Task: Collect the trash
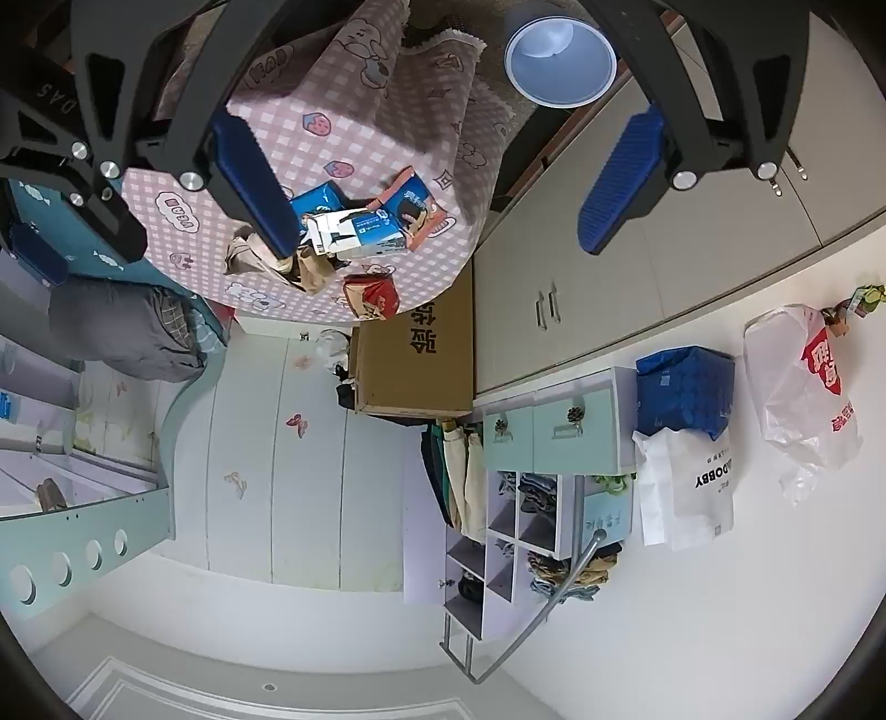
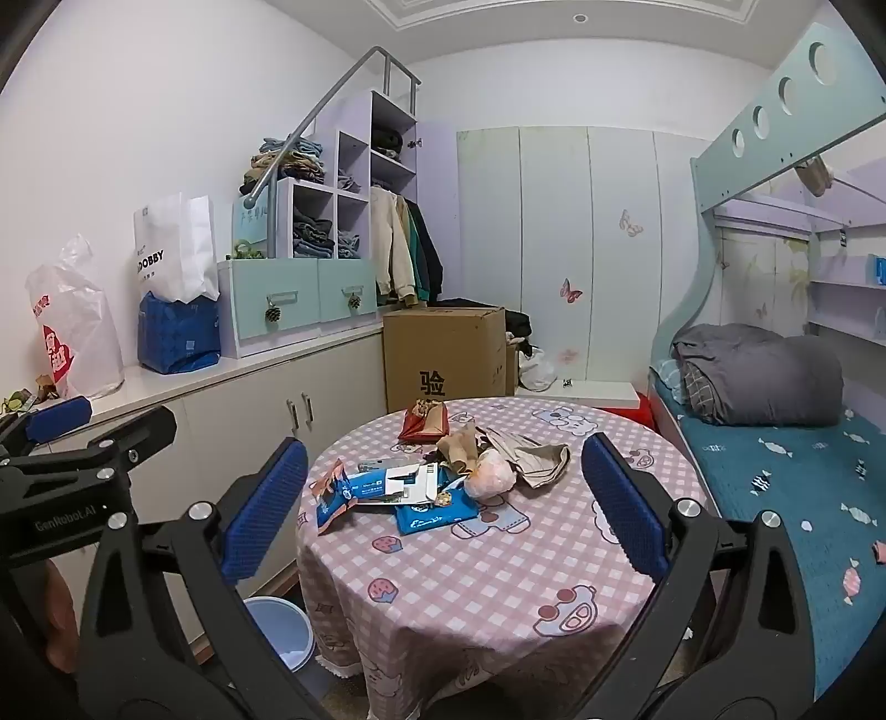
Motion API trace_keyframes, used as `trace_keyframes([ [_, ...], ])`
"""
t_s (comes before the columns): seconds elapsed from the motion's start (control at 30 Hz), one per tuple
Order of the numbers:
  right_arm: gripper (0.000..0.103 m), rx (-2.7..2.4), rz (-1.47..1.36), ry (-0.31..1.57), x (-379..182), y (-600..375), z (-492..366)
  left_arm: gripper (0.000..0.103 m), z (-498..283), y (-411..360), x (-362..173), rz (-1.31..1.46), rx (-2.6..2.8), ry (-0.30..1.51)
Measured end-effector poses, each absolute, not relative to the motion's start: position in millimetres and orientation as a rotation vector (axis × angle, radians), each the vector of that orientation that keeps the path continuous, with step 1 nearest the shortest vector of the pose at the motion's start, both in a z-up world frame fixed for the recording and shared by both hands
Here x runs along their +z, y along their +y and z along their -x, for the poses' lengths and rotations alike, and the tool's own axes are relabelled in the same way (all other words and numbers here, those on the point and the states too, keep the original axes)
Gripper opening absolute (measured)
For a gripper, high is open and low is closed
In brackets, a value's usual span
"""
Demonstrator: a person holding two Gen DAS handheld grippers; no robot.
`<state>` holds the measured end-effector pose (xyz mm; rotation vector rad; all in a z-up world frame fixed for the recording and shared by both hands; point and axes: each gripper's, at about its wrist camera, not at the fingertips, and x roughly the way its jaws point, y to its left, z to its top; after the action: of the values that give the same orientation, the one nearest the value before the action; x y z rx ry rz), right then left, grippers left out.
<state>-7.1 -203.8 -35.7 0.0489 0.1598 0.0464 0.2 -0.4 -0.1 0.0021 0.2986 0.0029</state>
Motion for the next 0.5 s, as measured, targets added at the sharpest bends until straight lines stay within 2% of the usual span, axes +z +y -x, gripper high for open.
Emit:
trace_keyframes([
  [0.5, 0.097, 0.049, -0.056, 0.161, -41.8, -205.8, 7.9, 0.099, 3.2, 1.4, 0.5, 0.001, 0.005, 0.296],
])
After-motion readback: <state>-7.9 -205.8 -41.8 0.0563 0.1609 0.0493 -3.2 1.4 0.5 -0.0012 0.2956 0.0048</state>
